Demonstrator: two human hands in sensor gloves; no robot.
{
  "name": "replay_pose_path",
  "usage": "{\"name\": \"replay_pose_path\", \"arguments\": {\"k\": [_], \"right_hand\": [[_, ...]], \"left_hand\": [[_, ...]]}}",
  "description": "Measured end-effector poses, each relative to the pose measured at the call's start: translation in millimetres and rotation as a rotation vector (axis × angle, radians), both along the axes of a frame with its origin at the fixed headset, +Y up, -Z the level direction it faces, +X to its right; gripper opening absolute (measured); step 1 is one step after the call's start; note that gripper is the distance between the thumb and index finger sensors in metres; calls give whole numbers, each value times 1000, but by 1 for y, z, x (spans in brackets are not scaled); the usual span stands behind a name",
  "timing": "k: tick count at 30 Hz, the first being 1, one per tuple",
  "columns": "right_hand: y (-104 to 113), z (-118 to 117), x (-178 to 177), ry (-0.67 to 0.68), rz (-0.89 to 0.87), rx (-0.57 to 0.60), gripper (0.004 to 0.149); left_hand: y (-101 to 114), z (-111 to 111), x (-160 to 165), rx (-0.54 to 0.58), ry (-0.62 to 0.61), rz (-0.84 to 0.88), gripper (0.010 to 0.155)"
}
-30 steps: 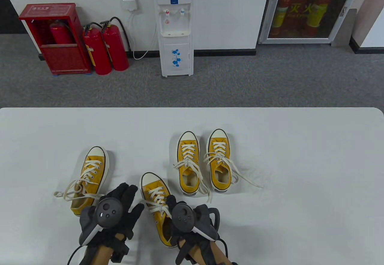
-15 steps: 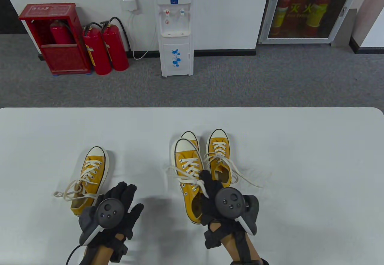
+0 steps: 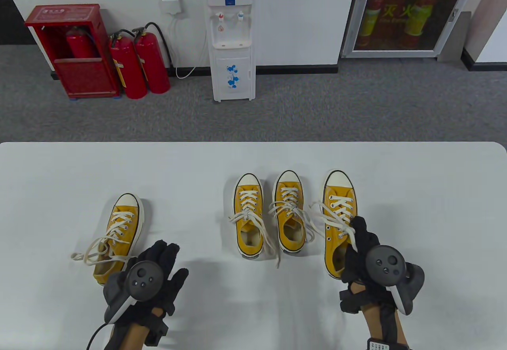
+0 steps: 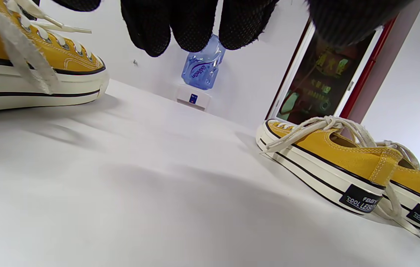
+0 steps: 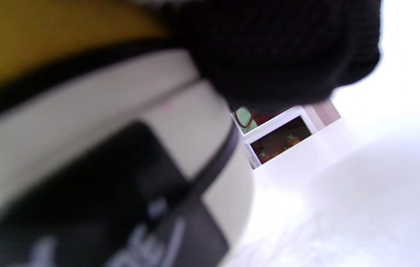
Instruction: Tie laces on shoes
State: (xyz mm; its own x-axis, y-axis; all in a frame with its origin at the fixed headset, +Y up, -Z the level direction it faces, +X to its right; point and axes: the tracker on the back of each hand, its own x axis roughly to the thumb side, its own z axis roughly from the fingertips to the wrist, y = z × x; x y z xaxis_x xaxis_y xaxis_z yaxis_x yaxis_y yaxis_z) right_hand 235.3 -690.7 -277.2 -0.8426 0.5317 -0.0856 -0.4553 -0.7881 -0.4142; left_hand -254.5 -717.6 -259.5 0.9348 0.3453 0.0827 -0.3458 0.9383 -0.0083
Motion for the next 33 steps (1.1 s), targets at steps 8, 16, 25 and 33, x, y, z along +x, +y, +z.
{"name": "replay_pose_path", "arguments": {"k": [8, 16, 25, 33], "right_hand": [[-22, -10, 8, 1, 7, -51, 56], [-30, -34, -6, -12, -5, -74, 56], [-42, -73, -17, -44, 34, -138, 56], [-62, -100, -15, -52, 3, -210, 56]], "left_hand": [[-3, -1, -1, -21, 3, -4, 72], [-2, -2, -2, -20, 2, 2, 72], [-3, -3, 0, -28, -7, -5, 72], [-4, -3, 1, -38, -10, -5, 72]]}}
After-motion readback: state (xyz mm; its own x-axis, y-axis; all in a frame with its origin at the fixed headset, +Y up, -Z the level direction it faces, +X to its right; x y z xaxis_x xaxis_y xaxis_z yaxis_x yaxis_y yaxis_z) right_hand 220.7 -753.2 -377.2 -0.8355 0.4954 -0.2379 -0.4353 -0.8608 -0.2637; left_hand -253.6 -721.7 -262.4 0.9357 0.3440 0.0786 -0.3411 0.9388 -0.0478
